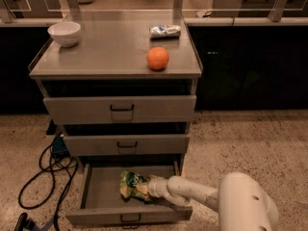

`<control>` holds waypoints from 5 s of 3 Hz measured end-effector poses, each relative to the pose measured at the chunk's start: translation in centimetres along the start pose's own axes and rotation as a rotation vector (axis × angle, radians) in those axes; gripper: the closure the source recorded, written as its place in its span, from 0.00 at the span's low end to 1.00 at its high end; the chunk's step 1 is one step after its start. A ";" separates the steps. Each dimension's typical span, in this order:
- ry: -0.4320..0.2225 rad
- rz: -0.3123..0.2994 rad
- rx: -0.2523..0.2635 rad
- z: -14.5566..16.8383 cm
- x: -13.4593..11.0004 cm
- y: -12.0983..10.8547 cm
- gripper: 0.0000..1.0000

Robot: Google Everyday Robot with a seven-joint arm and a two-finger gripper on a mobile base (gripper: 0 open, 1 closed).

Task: Pick green rice chip bag from bottom drawer and place on counter

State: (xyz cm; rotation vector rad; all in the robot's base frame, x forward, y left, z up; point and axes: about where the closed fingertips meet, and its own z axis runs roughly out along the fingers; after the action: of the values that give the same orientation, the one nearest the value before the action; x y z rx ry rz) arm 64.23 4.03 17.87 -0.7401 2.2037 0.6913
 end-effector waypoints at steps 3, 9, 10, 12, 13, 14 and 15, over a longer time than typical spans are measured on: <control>-0.063 -0.257 0.074 -10.3 -15.9 7.9 1.00; -0.031 -0.284 0.139 -22.3 -22.3 9.4 1.00; -0.053 -0.215 0.247 -28.9 -23.1 8.4 1.00; -0.086 -0.232 0.422 -39.4 -25.4 7.8 1.00; -0.085 -0.228 0.417 -39.1 -25.2 7.8 1.00; -0.105 -0.237 0.401 -39.3 -26.0 8.2 1.00; -0.193 -0.317 0.355 -41.5 -30.8 10.7 1.00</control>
Offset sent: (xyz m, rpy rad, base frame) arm -0.0781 0.1079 0.3101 -0.1483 -0.2412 0.2724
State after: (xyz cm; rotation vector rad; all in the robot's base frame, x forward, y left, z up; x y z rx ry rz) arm 56.83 -6.54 69.10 -0.7765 1.9045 0.1957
